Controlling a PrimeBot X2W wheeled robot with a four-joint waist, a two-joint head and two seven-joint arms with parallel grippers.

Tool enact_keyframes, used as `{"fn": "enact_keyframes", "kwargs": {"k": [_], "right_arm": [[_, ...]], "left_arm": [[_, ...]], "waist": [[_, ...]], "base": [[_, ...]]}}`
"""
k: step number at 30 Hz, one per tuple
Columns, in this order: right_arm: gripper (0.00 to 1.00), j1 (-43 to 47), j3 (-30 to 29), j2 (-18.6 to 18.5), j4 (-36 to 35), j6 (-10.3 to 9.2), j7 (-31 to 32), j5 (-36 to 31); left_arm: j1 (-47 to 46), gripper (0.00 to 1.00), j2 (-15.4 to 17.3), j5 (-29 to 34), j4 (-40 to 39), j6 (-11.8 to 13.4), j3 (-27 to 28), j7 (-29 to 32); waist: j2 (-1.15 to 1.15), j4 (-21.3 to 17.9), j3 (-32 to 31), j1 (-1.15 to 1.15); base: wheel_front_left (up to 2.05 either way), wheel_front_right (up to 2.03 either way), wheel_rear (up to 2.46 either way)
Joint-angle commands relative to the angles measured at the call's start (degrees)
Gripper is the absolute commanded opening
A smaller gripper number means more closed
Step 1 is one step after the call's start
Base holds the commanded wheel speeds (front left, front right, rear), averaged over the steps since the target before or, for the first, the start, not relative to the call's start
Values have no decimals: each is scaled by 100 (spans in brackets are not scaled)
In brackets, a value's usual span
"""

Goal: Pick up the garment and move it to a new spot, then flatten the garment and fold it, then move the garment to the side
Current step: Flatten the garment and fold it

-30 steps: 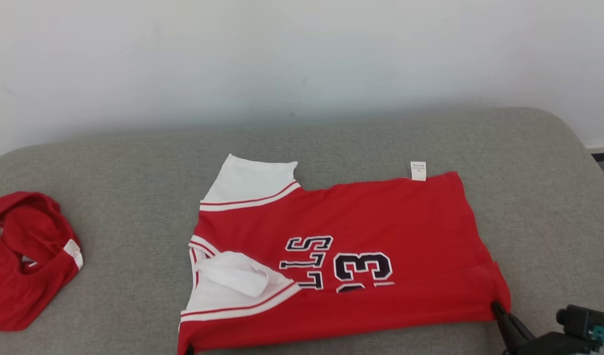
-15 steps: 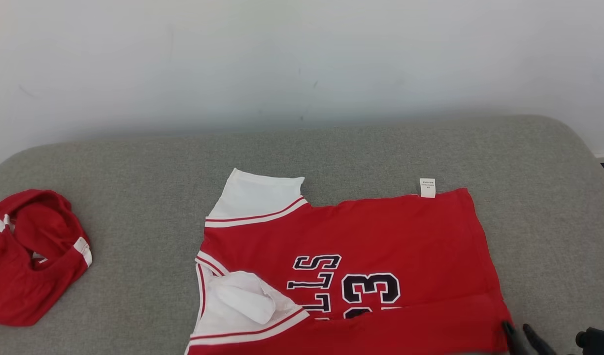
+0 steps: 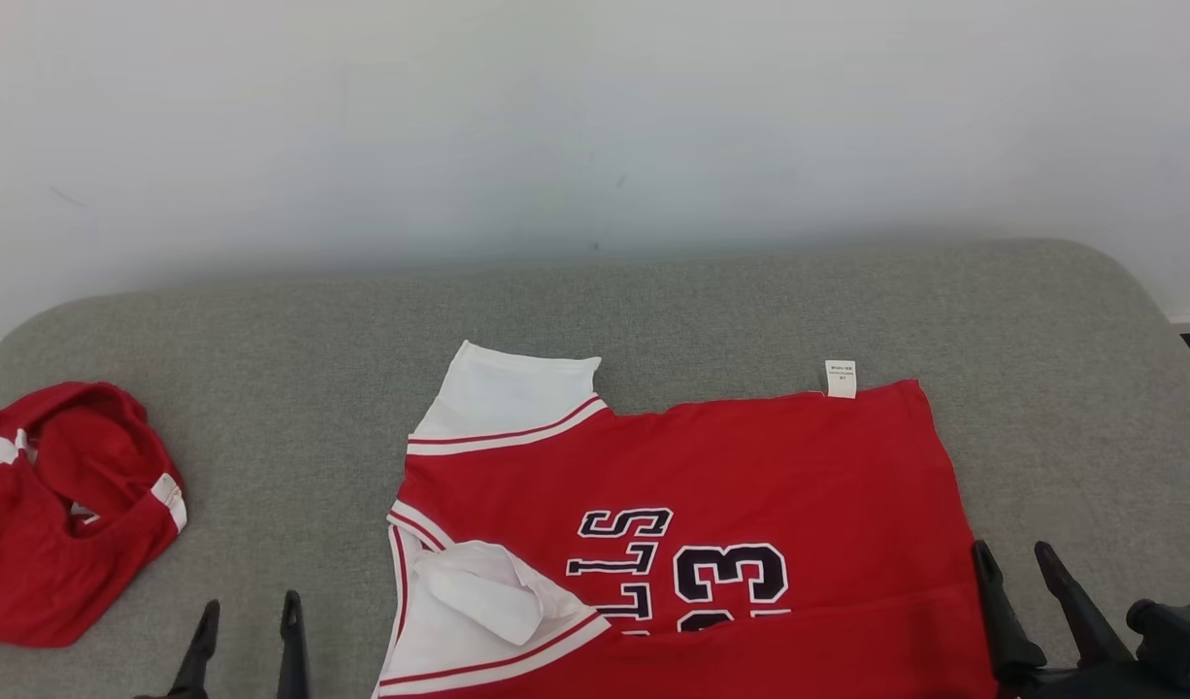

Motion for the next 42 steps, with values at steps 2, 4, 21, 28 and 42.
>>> {"fn": "enact_keyframes", "kwargs": {"k": [2,4,21,28,42], "right_arm": [[100,7,-94,192,-262,-14,-96,-328],[100,13,-180,310,-430,-14,-157,-533],[100,103,-259,781,-546,-14,-353,-1340],[100,178,-284,854,-634,-14,-357,-1518],[100,-411,-185,721,-246,-14,-301,-1472]], "left_arm": [[26,100,45,307,-200,-45,227,-19],[-4,100,45,512,-339,-98,374,-18],[521,100,67,1234,-624,-890,1063,-19],[683,100,-68,1214,-505,-993,1242,-20],[19,100,-199,1298,-178,-1033,1366,-20]], "waist": [[0,-14,-39,0],[0,-12,-62,0],[0,36,-179,0],[0,68,-166,0],[0,-177,20,0]], "base": [[0,0,0],[0,0,0],[0,0,0],[0,0,0],[0,0,0]]}}
